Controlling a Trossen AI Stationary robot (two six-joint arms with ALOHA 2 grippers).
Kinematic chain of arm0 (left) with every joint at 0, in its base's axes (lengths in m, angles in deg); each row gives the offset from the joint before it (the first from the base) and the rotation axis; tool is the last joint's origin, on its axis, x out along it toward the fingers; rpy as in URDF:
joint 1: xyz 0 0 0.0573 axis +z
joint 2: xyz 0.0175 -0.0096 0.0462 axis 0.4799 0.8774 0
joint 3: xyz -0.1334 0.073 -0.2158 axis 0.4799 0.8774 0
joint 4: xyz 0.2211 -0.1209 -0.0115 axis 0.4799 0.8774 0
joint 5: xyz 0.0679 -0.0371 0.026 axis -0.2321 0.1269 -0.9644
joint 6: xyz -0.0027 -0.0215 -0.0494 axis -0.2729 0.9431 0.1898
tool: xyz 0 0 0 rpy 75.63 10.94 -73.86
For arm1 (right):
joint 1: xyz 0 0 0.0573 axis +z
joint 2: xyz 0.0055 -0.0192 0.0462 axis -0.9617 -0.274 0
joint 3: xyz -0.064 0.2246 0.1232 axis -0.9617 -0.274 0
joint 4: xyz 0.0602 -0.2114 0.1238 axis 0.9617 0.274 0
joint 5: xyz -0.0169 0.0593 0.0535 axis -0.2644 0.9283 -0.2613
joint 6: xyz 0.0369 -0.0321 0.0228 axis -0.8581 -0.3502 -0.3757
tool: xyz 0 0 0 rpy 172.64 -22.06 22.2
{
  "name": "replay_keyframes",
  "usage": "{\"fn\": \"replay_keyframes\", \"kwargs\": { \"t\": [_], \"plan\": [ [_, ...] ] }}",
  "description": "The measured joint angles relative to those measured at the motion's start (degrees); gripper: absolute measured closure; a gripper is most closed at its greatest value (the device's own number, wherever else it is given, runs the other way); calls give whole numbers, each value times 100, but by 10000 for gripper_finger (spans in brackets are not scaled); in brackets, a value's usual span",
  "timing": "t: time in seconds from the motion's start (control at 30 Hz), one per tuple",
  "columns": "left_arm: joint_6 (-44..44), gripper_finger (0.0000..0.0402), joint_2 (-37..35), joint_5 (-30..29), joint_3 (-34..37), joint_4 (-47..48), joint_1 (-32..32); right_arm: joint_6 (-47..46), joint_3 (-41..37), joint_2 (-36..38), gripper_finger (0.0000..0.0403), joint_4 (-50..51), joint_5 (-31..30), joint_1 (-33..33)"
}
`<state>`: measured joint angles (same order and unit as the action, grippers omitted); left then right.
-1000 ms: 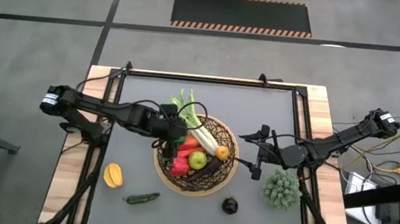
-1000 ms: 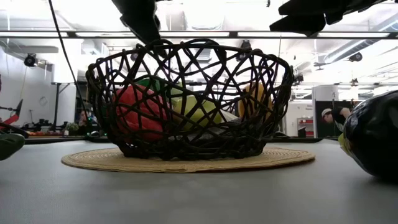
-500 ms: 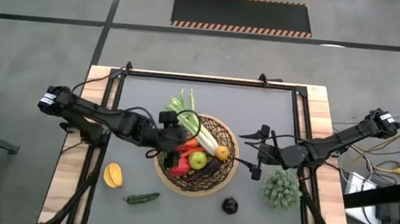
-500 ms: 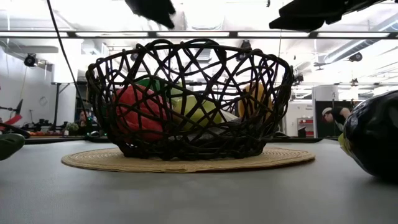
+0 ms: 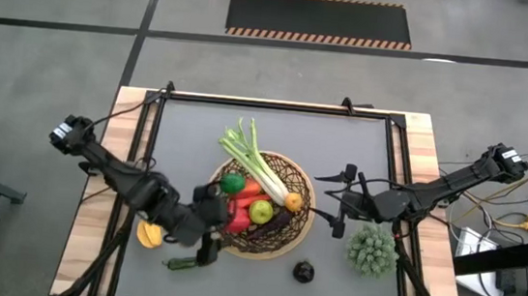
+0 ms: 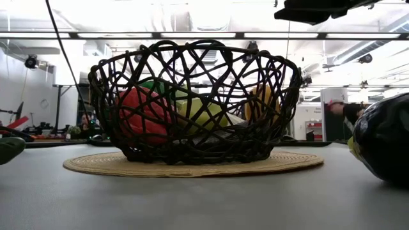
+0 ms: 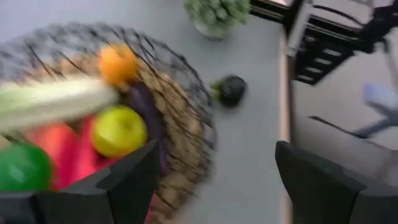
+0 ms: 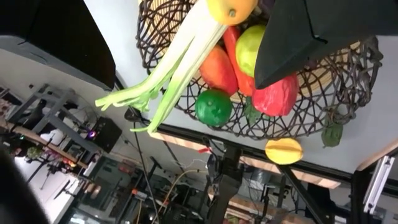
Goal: Build produce basket
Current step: Put the dark green chili pepper into the wire basket
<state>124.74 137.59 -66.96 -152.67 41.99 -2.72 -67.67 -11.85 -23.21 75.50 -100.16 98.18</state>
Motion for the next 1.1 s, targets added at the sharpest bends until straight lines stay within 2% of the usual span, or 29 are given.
{"fn": "replay_keyframes", "kwargs": {
  "t": [0.27, 0.53, 0.63, 0.87, 0.97, 1.1],
  "plan": [
    [2151, 102, 55, 849, 244, 277, -676, 172, 0, 2, 37, -150, 6, 0],
    [3679, 102, 727, 2029, 260, 559, -1165, -14, 0, -2, 37, -129, 19, 3],
    [3940, 102, 1070, 2511, 260, 563, -1274, -117, 0, -4, 37, -121, 56, 4],
    [3942, 102, 1900, 3407, 260, 601, -1336, -217, 0, -99, 37, -45, 192, 4],
    [3917, 102, 2175, 3500, 260, 694, -1336, -215, 0, -127, 37, -40, 203, 4],
    [3915, 104, 2414, 3515, 262, 1317, -1336, -196, 0, -125, 37, -43, 201, 4]
  ]
}}
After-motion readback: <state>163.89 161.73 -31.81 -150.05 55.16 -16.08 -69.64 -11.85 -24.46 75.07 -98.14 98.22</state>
